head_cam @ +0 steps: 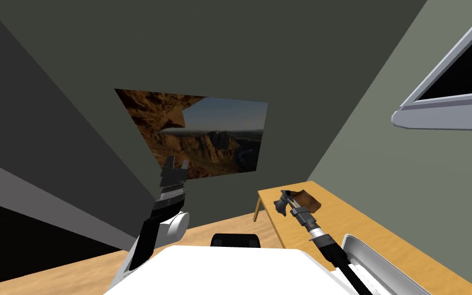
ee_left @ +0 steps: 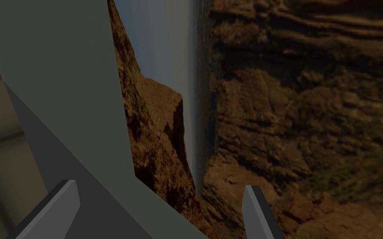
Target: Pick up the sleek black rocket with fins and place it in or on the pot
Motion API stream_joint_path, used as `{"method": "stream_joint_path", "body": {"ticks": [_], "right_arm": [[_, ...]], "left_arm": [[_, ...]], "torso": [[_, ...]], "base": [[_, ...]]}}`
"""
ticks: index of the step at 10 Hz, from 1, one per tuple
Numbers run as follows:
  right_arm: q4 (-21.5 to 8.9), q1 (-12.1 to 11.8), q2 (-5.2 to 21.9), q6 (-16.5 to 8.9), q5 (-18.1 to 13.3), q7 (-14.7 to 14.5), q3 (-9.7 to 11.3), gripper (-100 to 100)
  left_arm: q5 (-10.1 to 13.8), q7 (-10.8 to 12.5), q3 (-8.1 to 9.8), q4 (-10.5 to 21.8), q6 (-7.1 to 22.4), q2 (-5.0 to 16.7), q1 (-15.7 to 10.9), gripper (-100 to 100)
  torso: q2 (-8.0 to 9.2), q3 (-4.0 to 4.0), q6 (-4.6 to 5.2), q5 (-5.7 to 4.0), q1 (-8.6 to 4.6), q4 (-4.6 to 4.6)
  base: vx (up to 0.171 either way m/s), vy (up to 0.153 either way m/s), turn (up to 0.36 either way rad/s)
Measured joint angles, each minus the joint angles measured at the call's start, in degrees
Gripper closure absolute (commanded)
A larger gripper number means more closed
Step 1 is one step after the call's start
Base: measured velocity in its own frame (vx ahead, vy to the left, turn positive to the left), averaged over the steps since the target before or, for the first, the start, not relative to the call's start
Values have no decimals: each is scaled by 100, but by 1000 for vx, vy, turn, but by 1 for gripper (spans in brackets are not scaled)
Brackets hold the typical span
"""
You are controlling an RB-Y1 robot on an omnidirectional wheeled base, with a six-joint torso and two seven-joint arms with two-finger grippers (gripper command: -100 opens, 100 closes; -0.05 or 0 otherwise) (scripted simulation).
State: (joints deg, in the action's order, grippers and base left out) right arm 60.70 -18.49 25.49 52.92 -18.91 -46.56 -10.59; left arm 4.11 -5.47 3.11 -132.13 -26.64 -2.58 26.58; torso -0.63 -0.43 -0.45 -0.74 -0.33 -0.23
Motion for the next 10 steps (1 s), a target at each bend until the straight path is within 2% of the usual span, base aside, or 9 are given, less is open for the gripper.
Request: {"method": "stream_joint_path", "body": {"ticks": [1,3,4,5,7,8,10], "right_arm": [[206,-75,-115,-65,-178,76,-110,100],[400,-129,-179,-110,-516,161,-221,100],[406,-129,-182,-110,-537,165,-218,0],[405,-128,-182,-111,-535,165,-218,100],[306,-219,-90,-112,-551,263,-322,100],[401,-364,12,-159,-560,371,-388,100],[265,-454,193,-114,-577,455,-521,100]], "left_arm": [[0,0,1,0,0,0,2,0],[0,0,0,0,0,0,0,0],[0,0,0,0,0,0,0,0],[0,0,0,0,0,0,0,0],[0,0,-1,0,0,-1,-2,0],[0,0,-1,0,0,0,-2,0],[0,0,0,1,1,0,-3,0]], "torso": [[2,1,21,5,-4,0],[2,2,6,4,4,1],[10,7,11,8,7,4],[16,11,12,9,8,5],[94,47,37,3,13,5],[116,59,48,1,-8,8],[131,68,48,-3,-22,10]], "base": [[64,-18,-190],[22,-5,11],[0,0,0],[-120,43,20],[-187,19,6],[-213,5,-18],[-209,-54,36]]}}
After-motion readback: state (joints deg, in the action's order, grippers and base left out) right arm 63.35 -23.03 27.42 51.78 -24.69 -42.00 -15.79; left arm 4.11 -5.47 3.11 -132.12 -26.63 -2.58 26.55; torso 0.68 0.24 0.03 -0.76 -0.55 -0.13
